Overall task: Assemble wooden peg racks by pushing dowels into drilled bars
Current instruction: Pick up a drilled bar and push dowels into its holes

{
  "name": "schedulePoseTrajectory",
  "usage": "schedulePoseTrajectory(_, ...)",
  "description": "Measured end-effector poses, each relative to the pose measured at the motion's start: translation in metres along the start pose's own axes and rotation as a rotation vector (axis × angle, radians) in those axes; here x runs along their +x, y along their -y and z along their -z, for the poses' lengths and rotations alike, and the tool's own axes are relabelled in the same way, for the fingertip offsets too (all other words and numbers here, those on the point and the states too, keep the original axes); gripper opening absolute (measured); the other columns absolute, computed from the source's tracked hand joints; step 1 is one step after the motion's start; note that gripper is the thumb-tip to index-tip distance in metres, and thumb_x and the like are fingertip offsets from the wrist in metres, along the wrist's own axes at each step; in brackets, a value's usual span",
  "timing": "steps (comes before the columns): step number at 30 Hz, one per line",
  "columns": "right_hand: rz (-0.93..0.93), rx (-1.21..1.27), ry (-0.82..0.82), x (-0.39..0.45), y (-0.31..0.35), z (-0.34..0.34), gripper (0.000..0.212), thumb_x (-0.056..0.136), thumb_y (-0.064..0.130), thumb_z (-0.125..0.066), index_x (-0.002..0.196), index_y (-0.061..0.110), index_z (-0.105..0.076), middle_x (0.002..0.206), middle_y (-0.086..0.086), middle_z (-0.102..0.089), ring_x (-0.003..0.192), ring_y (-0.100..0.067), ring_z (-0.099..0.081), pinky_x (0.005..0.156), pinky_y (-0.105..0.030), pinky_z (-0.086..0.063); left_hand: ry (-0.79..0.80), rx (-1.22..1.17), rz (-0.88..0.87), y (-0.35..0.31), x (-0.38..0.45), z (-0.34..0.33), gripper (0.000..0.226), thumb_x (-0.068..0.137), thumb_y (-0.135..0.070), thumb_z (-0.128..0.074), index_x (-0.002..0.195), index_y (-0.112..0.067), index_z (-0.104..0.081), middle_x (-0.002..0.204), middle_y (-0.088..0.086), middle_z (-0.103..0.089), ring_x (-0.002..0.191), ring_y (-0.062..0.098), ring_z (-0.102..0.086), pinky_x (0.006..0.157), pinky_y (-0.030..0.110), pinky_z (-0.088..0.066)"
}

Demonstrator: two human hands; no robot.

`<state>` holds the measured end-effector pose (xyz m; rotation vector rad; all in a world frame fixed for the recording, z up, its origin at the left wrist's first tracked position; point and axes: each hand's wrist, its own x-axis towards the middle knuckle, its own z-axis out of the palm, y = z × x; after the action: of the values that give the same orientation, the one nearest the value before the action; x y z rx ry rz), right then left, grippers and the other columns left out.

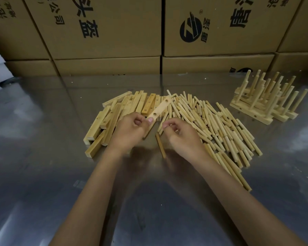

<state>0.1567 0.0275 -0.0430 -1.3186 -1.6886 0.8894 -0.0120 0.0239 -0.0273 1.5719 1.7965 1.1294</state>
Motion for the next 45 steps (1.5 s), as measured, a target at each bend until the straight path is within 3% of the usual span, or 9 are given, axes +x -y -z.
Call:
schedulePoseTrajectory(4,-0.143,0.470,0.040,-0.004,0.015,0.017,0.018,0.101,0.031,-0.054,0.106,0.022,-0.069,0.095,0.001,-0.074,0.071,-0.007,-0.064,0.057,-0.022,-0.048,0.376,-0.332,0.111,-0.010,-0.006,0.004,0.029,0.100,-0.041,-0.058,0.100,-0.019,-0.078,0.079,-0.010,-0.071,0.083,0.010,-0.058,0.072,0.025,-0.040)
schedulePoseTrajectory(11,-0.085,0.603,0.148,-0.008,0.014,0.031,0.028,0.105,0.022,-0.047,0.123,0.024,-0.068,0.119,0.003,-0.071,0.101,-0.014,-0.062,0.080,-0.028,-0.047,0.529,-0.533,0.087,-0.016,-0.011,0.001,0.037,0.095,-0.042,-0.062,0.114,-0.012,-0.072,0.089,0.003,-0.070,0.077,0.015,-0.063,0.074,0.030,-0.049)
schedulePoseTrajectory(15,-0.006,0.494,0.182,-0.012,0.013,0.021,0.024,0.103,0.029,-0.052,0.119,0.027,-0.070,0.098,0.010,-0.073,0.098,0.003,-0.065,0.077,-0.012,-0.048,0.687,-0.816,0.154,-0.022,-0.013,0.004,0.039,0.103,-0.036,-0.049,0.125,-0.007,-0.063,0.098,0.016,-0.072,0.067,0.022,-0.069,0.061,0.027,-0.057)
schedulePoseTrajectory(20,-0.013,0.215,-0.054,-0.008,0.001,0.006,0.014,0.097,0.029,-0.060,0.100,0.025,-0.073,0.092,0.012,-0.073,0.088,0.000,-0.065,0.081,-0.028,-0.051,0.549,-0.867,0.150,-0.013,-0.008,0.018,0.055,0.094,-0.016,-0.058,0.145,-0.002,-0.040,0.102,0.012,-0.070,0.064,0.019,-0.064,0.052,0.027,-0.053)
schedulePoseTrajectory(26,0.072,-0.455,0.043,-0.010,-0.014,-0.013,0.028,0.077,0.049,-0.077,0.082,0.027,-0.062,0.075,0.015,-0.053,0.071,-0.005,-0.051,0.059,-0.026,-0.035,0.365,-0.924,0.210,0.002,0.007,0.022,0.040,0.098,-0.011,-0.055,0.137,-0.014,-0.052,0.085,0.004,-0.067,0.068,0.016,-0.064,0.056,0.029,-0.056)
schedulePoseTrajectory(29,0.013,-0.419,0.065,-0.005,-0.012,-0.012,0.016,0.084,0.035,-0.074,0.075,0.027,-0.063,0.069,0.012,-0.059,0.068,-0.008,-0.056,0.056,-0.025,-0.035,0.312,-0.904,0.295,0.003,0.007,0.018,0.027,0.102,-0.034,-0.053,0.119,-0.016,-0.064,0.070,-0.001,-0.059,0.058,0.012,-0.059,0.051,0.026,-0.055)
schedulePoseTrajectory(33,0.051,-0.311,-0.005,-0.008,-0.006,0.004,0.014,0.097,0.027,-0.058,0.088,0.021,-0.067,0.069,0.009,-0.065,0.061,-0.004,-0.059,0.054,-0.021,-0.039,0.279,-0.922,0.344,0.001,0.006,0.013,0.025,0.100,-0.028,-0.057,0.114,-0.009,-0.062,0.072,0.004,-0.061,0.060,0.015,-0.063,0.051,0.026,-0.056)
schedulePoseTrajectory(38,-0.059,0.313,0.004,-0.011,0.015,0.028,0.017,0.101,0.022,-0.057,0.096,0.006,-0.063,0.076,-0.006,-0.075,0.055,-0.013,-0.063,0.048,-0.021,-0.045,0.426,-0.926,0.278,-0.009,-0.002,0.006,0.023,0.101,-0.027,-0.044,0.104,-0.008,-0.057,0.067,0.004,-0.050,0.055,0.016,-0.052,0.047,0.029,-0.052)
schedulePoseTrajectory(45,0.177,-0.034,-0.099,-0.015,0.010,0.029,0.005,0.090,0.020,-0.061,0.088,0.023,-0.065,0.060,0.006,-0.051,0.054,-0.008,-0.047,0.053,-0.032,-0.041,0.557,-0.786,0.251,-0.014,-0.008,-0.002,0.043,0.103,-0.047,-0.047,0.113,-0.012,-0.068,0.061,0.001,-0.048,0.045,0.012,-0.043,0.037,0.025,-0.042)
